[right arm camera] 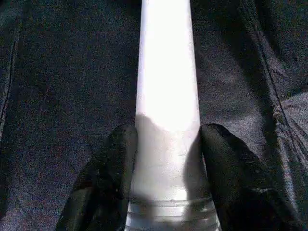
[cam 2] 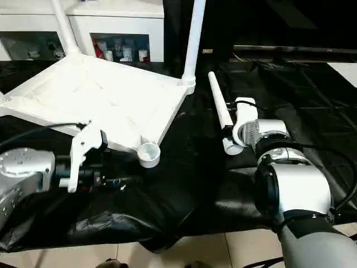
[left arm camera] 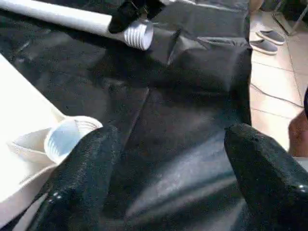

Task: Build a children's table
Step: Pick table leg

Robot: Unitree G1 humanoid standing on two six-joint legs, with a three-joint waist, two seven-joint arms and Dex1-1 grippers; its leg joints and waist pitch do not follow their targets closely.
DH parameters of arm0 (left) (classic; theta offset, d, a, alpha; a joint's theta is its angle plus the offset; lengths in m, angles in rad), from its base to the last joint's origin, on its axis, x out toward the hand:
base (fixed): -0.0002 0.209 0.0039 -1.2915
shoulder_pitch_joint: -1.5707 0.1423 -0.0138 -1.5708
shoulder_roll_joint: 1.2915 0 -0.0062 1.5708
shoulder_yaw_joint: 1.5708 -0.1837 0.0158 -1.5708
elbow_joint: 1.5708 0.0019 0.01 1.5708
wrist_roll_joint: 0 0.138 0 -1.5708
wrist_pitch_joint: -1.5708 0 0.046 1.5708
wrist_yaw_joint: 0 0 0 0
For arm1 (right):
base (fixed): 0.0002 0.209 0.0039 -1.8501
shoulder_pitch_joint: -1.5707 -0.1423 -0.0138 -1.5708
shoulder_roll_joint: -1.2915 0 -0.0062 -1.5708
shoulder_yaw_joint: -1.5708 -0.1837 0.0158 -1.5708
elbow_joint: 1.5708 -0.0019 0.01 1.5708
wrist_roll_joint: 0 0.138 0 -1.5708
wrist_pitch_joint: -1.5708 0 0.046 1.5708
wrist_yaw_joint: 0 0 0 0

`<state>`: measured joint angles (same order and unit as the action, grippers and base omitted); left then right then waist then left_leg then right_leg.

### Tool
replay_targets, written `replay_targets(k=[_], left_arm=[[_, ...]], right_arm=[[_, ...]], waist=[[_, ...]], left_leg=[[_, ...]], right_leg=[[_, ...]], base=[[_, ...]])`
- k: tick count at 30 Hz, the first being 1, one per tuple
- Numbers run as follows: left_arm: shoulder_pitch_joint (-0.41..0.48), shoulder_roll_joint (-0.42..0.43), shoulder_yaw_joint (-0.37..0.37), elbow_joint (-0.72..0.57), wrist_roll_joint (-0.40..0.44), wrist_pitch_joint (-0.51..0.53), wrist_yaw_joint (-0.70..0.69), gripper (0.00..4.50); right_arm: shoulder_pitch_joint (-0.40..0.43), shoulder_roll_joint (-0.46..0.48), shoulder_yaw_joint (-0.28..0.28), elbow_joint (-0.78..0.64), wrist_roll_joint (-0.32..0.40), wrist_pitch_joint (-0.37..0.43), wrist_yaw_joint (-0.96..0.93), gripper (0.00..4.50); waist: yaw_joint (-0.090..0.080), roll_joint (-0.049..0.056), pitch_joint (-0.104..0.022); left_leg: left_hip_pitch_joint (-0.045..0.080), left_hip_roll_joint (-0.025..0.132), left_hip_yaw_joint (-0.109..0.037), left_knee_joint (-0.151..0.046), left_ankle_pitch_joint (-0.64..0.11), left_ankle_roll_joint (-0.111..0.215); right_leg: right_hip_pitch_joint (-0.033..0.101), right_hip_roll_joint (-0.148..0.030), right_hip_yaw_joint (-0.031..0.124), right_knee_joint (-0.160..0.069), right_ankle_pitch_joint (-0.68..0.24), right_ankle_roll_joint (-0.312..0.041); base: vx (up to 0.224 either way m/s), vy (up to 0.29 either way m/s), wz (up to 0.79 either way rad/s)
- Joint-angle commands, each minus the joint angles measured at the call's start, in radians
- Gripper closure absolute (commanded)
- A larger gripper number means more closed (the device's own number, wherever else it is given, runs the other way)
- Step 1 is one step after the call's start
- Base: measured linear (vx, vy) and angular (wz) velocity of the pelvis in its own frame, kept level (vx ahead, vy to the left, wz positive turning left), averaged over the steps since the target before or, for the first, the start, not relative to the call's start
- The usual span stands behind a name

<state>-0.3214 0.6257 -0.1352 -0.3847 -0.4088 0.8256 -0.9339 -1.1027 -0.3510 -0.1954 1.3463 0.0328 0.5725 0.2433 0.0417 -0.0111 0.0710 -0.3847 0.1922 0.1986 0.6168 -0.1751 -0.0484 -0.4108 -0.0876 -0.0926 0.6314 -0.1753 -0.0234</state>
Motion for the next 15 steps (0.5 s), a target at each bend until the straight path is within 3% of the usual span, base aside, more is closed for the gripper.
replay_targets(k=[1,2,3,4,6,8,9,10,11,13,14,15], left_arm=[[-0.022,-0.005,-0.003,0.008,0.004,-0.011,0.009,0.17],[-0.023,-0.006,-0.003,0.009,0.003,-0.012,0.009,0.08],[-0.026,-0.005,-0.002,0.011,0.000,-0.013,0.008,0.02],[-0.028,-0.005,-0.002,0.013,-0.002,-0.015,0.006,0.00],[-0.036,-0.012,-0.006,0.026,0.003,-0.026,0.011,0.00],[-0.039,-0.015,-0.008,0.032,0.006,-0.030,0.013,0.00],[-0.046,-0.021,-0.013,0.045,0.012,-0.038,0.018,0.00],[-0.051,-0.024,-0.016,0.053,0.015,-0.043,0.021,0.00],[-0.060,-0.033,-0.019,0.067,0.023,-0.051,0.031,0.00],[-0.067,-0.039,-0.021,0.077,0.028,-0.057,0.038,0.00],[-0.075,-0.046,-0.026,0.090,0.037,-0.065,0.046,0.00],[-0.077,-0.046,-0.026,0.092,0.038,-0.066,0.047,0.00]], right_arm=[[0.002,-0.014,-0.018,-0.014,0.018,0.001,0.016,2.71],[0.001,-0.015,-0.021,-0.015,0.020,0.001,0.018,2.76],[-0.001,-0.016,-0.027,-0.021,0.027,0.006,0.025,2.89],[-0.002,-0.016,-0.030,-0.024,0.030,0.010,0.028,3.01],[0.003,-0.015,-0.037,-0.037,0.043,0.024,0.036,3.13],[0.006,-0.014,-0.041,-0.043,0.049,0.030,0.039,3.31],[0.011,-0.012,-0.043,-0.050,0.055,0.038,0.044,3.43],[0.013,-0.010,-0.045,-0.055,0.059,0.042,0.048,3.52],[0.020,-0.008,-0.047,-0.064,0.064,0.049,0.053,3.52],[0.025,-0.006,-0.048,-0.071,0.068,0.054,0.056,3.74],[0.041,0.000,-0.043,-0.090,0.065,0.018,0.063,3.74],[0.043,0.001,-0.042,-0.093,0.064,0.013,0.064,3.95]], waist=[[0.002,0.007,-0.076],[0.001,0.006,-0.075],[0.002,0.012,-0.076],[0.000,0.009,-0.076],[0.000,0.020,-0.076],[-0.002,0.014,-0.077],[-0.001,0.025,-0.077],[-0.002,0.018,-0.077],[0.000,0.024,-0.078],[-0.001,0.022,-0.080],[0.002,0.035,-0.078],[0.001,0.031,-0.077]], left_leg=[[0.018,0.032,-0.020,-0.065,-0.255,-0.049],[0.017,0.032,-0.020,-0.066,-0.258,-0.049],[0.017,0.031,-0.020,-0.065,-0.259,-0.050],[0.017,0.032,-0.020,-0.065,-0.262,-0.048],[0.018,0.031,-0.022,-0.065,-0.267,-0.050],[0.018,0.031,-0.021,-0.065,-0.272,-0.049],[0.019,0.031,-0.023,-0.065,-0.273,-0.051],[0.018,0.031,-0.022,-0.065,-0.277,-0.049],[0.018,0.030,-0.022,-0.064,-0.273,-0.049],[0.017,0.032,-0.022,-0.064,-0.263,-0.046],[0.017,0.031,-0.023,-0.064,-0.265,-0.047],[0.019,0.031,-0.021,-0.065,-0.275,-0.046]], right_leg=[[0.046,-0.053,0.053,-0.072,-0.279,-0.189],[0.046,-0.052,0.053,-0.072,-0.280,-0.190],[0.047,-0.053,0.053,-0.071,-0.277,-0.192],[0.047,-0.053,0.053,-0.072,-0.274,-0.195],[0.048,-0.052,0.052,-0.072,-0.271,-0.202],[0.048,-0.050,0.051,-0.072,-0.264,-0.205],[0.048,-0.051,0.051,-0.069,-0.261,-0.209],[0.050,-0.050,0.050,-0.072,-0.258,-0.213],[0.051,-0.050,0.050,-0.071,-0.253,-0.214],[0.052,-0.051,0.050,-0.069,-0.236,-0.220],[0.051,-0.051,0.050,-0.069,-0.233,-0.223],[0.048,-0.049,0.050,-0.074,-0.239,-0.220]], base=[[0.000,0.000,0.00],[0.000,0.000,0.00],[0.000,0.000,0.00],[0.000,0.000,0.00],[0.000,0.000,0.00],[0.000,0.000,0.00],[0.000,0.000,0.00],[0.000,0.000,0.00],[0.000,0.000,0.00],[0.000,0.000,0.00],[0.000,0.000,0.00],[0.000,0.000,0.00]])
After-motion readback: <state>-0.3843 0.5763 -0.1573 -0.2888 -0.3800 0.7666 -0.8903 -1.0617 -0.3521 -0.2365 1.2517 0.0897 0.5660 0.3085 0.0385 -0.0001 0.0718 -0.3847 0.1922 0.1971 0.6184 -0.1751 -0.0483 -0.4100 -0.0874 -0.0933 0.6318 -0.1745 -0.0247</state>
